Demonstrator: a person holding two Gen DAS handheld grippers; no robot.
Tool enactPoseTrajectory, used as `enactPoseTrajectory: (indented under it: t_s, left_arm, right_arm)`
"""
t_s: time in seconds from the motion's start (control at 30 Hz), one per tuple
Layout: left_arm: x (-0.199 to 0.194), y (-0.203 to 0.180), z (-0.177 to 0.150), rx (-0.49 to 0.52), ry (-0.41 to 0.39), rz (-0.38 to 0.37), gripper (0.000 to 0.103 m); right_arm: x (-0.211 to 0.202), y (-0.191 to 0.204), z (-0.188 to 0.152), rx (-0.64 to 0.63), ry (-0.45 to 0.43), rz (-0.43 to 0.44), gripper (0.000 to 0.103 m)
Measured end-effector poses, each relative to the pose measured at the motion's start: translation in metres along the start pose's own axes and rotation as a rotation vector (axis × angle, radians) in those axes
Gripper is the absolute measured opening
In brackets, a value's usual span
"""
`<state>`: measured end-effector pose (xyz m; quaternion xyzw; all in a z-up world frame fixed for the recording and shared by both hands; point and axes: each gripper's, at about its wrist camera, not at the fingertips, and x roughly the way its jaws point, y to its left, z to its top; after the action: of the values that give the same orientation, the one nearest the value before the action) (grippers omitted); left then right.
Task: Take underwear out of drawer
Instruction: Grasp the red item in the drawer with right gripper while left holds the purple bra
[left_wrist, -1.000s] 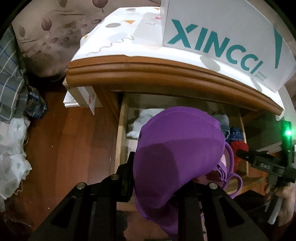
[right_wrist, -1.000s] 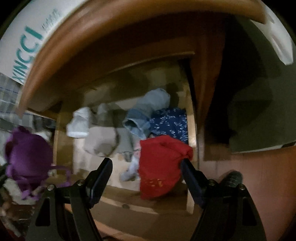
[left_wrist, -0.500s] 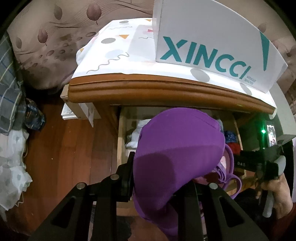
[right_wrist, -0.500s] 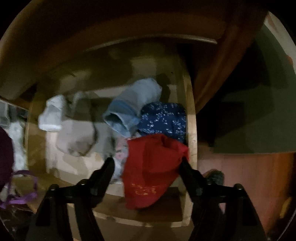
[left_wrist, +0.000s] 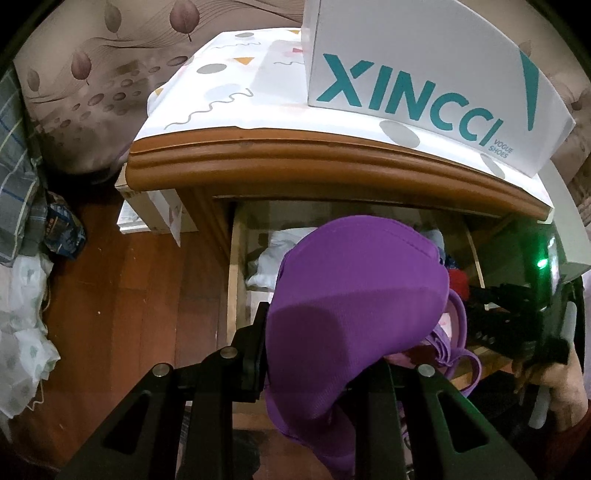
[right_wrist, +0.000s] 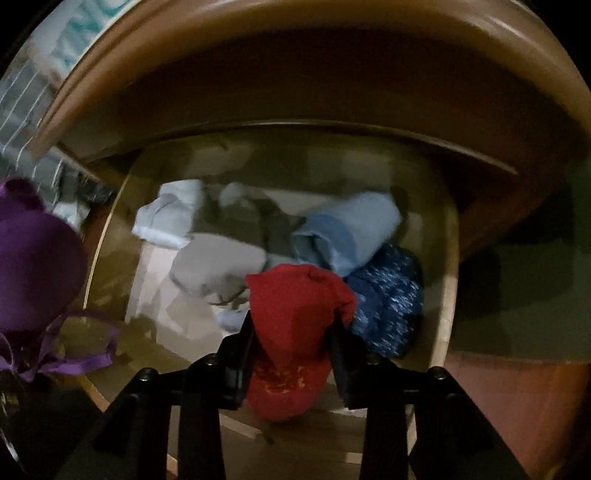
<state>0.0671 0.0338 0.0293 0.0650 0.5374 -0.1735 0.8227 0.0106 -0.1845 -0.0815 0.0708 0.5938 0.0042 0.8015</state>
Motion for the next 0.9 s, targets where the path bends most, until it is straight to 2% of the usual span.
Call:
enactPoseTrajectory:
  t_s: [0.07, 0.2, 0.37, 0.5, 0.57, 0.7, 0.9]
  left_arm:
    - [0.000, -0.001, -0.001, -0.005, -0.003, -0.004, 0.021]
    - [-0.002, -0.003, -0.001, -0.003, -0.006, -0.006, 0.021]
    - [-0.002, -0.004, 0.000, -0.003, -0.004, -0.011, 0.021]
    - [-0.006, -0.003, 0.001, -0.002, -0.011, -0.004, 0.021]
    - [-0.008, -0.001, 0.002, -0.008, -0.014, -0.002, 0.021]
    - [-0.016, 0.003, 0.002, -0.024, -0.024, 0.013, 0.021]
    - [-0.029, 0.005, 0.001, -0.049, -0.031, 0.031, 0.021]
  right_arm:
    - [0.004, 0.007, 0.000, -0.024, 0.014, -0.051, 0.048]
    - [0.009, -0.004, -0.001, 0.014, 0.053, -0.087, 0.052]
    - [0.018, -0.010, -0.002, 0.073, 0.103, -0.059, 0.060]
    - [0.038, -0.013, -0.005, 0.127, 0.196, -0.008, 0.064]
    - [0.037, -0.013, -0.005, 0.136, 0.189, -0.006, 0.062]
    - [0.035, -0.012, -0.008, 0.129, 0.164, -0.009, 0.045]
    - [0.017, -0.019, -0.017, 0.117, 0.097, 0.023, 0.038]
